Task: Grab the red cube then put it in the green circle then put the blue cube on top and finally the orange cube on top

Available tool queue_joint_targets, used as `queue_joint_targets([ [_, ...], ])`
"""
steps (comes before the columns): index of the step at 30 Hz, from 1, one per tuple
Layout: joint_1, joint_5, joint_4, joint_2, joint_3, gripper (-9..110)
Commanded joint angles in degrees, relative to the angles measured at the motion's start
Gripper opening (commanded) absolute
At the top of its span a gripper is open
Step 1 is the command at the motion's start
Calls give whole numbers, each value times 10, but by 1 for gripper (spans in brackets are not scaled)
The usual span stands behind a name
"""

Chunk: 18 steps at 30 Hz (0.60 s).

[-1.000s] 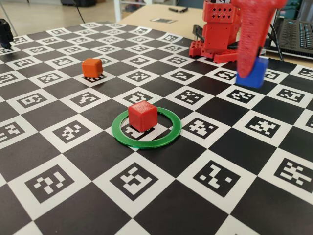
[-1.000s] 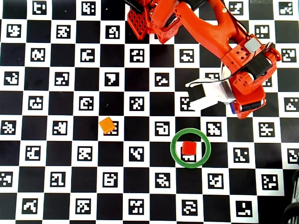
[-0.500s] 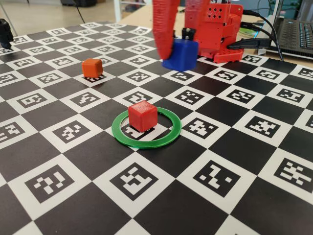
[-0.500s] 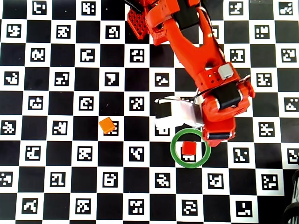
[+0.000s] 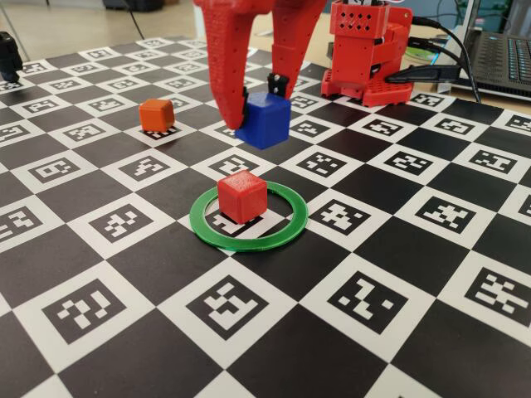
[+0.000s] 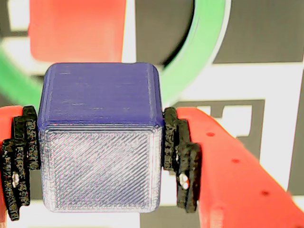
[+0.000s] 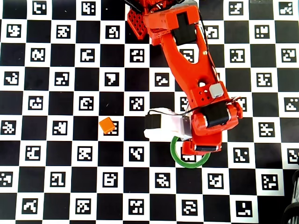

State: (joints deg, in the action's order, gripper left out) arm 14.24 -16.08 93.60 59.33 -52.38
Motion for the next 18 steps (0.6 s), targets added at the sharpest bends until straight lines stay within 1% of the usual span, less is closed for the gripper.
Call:
queue_joint_targets([
  [1, -13, 6, -12, 13, 50, -2],
  [10, -17, 7, -48, -15, 47, -2],
  [18, -23, 13, -55, -25, 46, -2],
])
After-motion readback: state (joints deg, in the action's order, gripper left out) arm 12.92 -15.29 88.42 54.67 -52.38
